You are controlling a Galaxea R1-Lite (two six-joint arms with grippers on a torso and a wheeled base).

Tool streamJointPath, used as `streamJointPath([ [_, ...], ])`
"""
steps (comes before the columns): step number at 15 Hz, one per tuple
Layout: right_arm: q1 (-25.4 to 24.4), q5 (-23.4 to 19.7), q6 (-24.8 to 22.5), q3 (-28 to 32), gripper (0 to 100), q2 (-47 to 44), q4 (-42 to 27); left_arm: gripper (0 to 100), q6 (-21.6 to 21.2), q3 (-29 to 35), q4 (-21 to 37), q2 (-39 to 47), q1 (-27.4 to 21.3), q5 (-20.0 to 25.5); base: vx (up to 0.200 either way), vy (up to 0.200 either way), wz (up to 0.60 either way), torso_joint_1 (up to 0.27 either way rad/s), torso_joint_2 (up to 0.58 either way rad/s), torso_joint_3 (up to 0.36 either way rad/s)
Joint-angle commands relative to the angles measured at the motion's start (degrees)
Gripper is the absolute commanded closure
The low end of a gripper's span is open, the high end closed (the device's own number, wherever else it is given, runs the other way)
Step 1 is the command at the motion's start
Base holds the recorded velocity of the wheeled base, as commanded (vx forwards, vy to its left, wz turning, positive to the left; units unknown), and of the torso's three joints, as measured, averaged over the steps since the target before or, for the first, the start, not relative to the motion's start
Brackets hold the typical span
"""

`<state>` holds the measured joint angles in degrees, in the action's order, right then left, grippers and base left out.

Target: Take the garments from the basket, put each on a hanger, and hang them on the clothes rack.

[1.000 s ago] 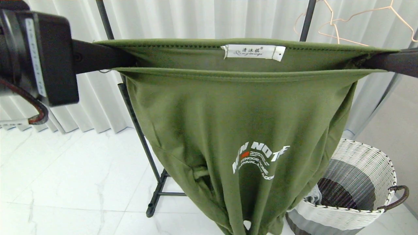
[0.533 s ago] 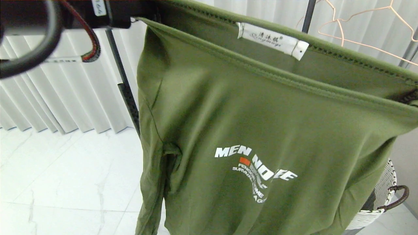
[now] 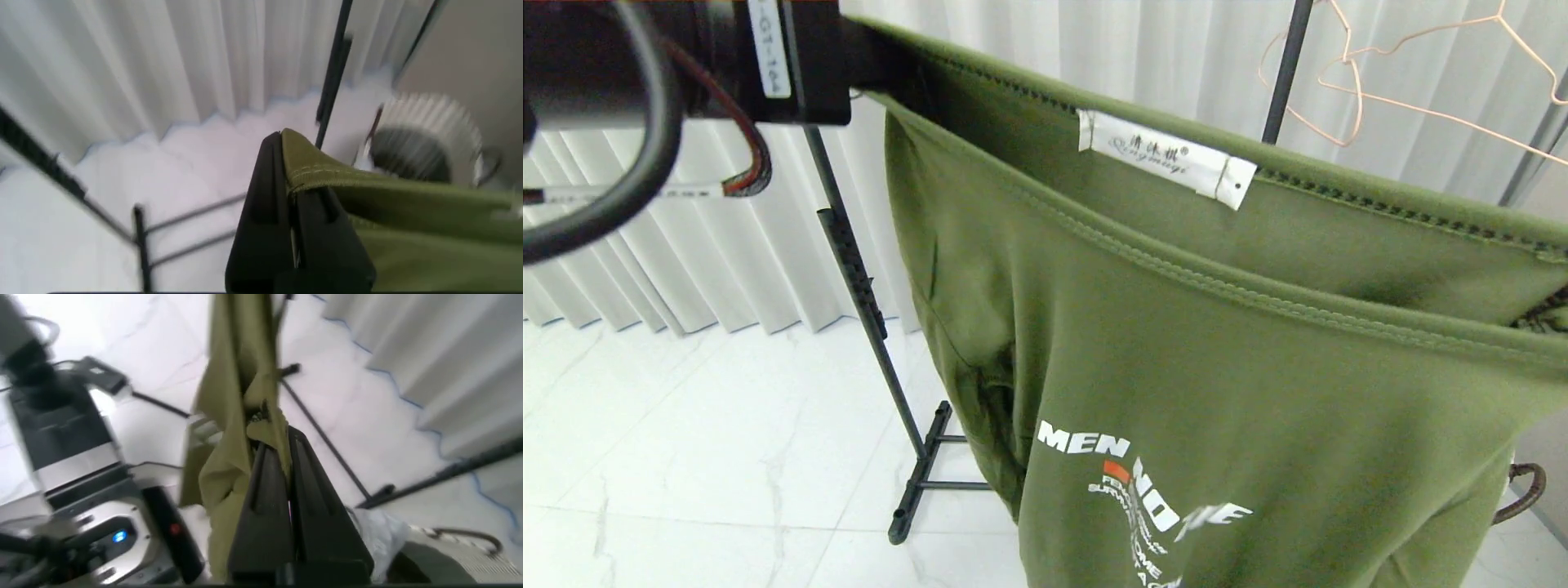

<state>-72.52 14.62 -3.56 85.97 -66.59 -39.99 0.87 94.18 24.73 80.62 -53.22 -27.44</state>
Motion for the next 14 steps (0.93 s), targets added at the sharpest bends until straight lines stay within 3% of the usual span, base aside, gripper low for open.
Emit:
streamJointPath([
  [1,4.67,1.03,-0.57,0.08,100,-0.56,0.35,100,0.1,0.3,4.09,-3.01,-0.39,0.02,0.0,0.0,0.0,0.0,0.0,0.0],
  [3,8.1,2.96,-0.92,-0.01,100,-1.71,3.16,100,1.42,0.3,8.93,-5.12,-1.88,0.11,0.0,0.0,0.0,0.0,0.0,0.0],
  [7,12.05,3.84,-2.15,0.16,100,-7.42,18.8,100,6.87,0.21,21.41,-11.53,-17.35,0.11,0.0,0.0,0.0,0.0,0.0,0.0],
  [11,12.05,3.75,-2.24,1.13,100,-11.64,25.66,100,8.8,0.21,21.41,-12.94,-25.0,0.19,0.0,0.0,0.0,0.0,0.0,0.0],
  [14,12.14,3.84,-2.24,1.66,100,-12.34,25.66,100,8.8,0.12,21.41,-13.38,-26.32,0.11,0.0,0.0,0.0,0.0,0.0,0.0],
])
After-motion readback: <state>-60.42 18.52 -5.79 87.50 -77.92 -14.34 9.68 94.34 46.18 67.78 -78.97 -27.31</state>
